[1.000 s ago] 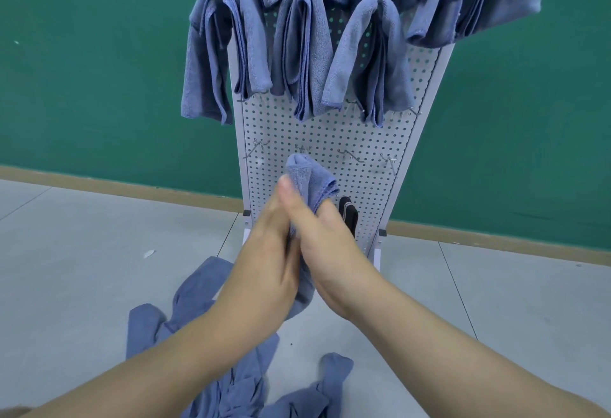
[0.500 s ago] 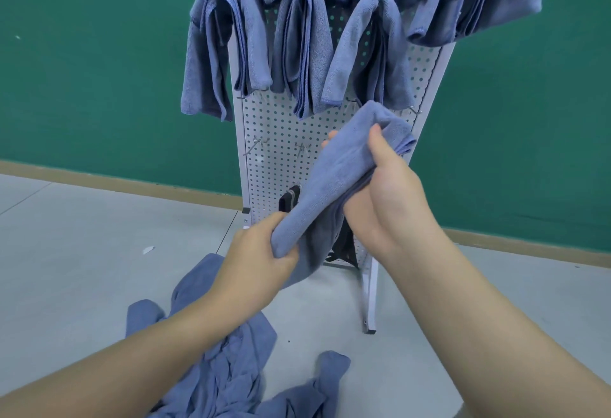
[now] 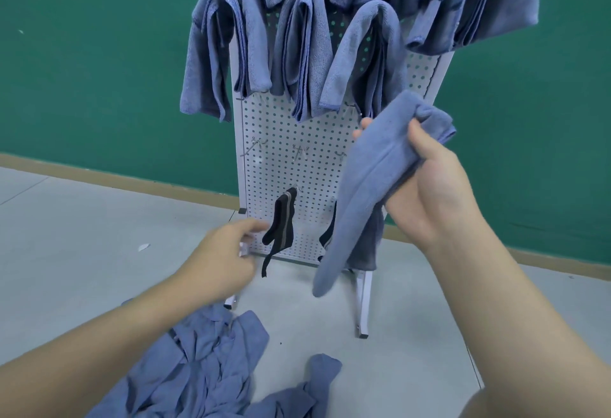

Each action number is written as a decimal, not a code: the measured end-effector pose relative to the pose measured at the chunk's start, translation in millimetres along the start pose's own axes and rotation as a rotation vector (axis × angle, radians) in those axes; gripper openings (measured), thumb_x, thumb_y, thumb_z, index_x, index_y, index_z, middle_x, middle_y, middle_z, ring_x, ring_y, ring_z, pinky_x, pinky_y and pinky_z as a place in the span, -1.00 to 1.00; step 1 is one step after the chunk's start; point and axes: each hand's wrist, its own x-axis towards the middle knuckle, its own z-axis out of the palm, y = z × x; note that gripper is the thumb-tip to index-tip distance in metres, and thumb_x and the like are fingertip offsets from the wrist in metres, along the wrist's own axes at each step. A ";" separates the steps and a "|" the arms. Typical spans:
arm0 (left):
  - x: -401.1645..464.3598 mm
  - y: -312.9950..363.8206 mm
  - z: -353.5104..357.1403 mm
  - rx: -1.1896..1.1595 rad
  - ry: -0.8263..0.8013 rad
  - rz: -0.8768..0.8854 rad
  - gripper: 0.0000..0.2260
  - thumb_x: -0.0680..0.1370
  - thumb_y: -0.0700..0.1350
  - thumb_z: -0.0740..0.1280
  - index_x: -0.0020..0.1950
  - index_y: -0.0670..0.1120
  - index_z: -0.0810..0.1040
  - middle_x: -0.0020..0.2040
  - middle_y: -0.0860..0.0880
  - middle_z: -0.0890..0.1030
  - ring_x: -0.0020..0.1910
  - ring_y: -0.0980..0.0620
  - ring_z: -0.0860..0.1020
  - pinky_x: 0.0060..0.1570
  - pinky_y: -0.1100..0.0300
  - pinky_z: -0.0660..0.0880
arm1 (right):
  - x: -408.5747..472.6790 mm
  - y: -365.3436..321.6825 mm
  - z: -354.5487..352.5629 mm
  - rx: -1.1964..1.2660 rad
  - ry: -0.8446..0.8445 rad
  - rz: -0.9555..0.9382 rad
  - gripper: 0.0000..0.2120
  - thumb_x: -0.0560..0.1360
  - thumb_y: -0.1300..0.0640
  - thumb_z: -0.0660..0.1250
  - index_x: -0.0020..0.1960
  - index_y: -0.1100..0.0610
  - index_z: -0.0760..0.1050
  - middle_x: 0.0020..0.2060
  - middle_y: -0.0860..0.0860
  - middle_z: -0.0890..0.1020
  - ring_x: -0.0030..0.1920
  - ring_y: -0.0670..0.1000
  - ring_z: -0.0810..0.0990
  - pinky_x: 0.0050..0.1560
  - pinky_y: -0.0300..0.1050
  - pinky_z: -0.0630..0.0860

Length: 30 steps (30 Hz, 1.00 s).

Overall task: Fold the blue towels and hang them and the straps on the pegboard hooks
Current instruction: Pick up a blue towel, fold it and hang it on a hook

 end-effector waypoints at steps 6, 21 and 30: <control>-10.8 46.3 -8.4 -0.604 -0.098 0.162 -0.38 0.43 0.11 0.40 0.47 -0.03 0.44 0.38 0.16 0.55 0.34 0.34 0.49 0.23 0.48 0.41 | -17.0 15.5 12.8 -0.123 -0.124 0.096 -0.66 0.73 0.08 0.12 0.34 0.24 0.54 0.24 0.17 0.68 0.29 0.12 0.65 0.36 0.08 0.53; -18.5 59.5 -3.5 -0.688 0.000 -0.026 -0.71 0.32 -0.05 0.66 -0.08 -0.12 0.69 -0.19 -0.03 0.75 -0.27 0.10 0.67 -0.26 0.24 0.55 | -13.0 49.1 14.5 -0.479 -0.224 0.121 -0.72 0.63 0.17 0.36 0.31 0.25 0.56 0.14 0.14 0.73 0.17 0.08 0.71 0.24 -0.02 0.62; -34.0 37.8 -5.1 -0.511 -0.336 -0.117 -0.78 0.49 -0.12 0.58 0.07 -0.16 0.70 -0.04 -0.10 0.76 -0.03 -0.10 0.74 0.11 -0.09 0.65 | 5.8 21.9 5.9 -0.176 -0.004 0.050 -0.67 0.66 0.10 0.32 0.34 0.28 0.55 0.15 0.17 0.72 0.17 0.10 0.72 0.26 0.08 0.61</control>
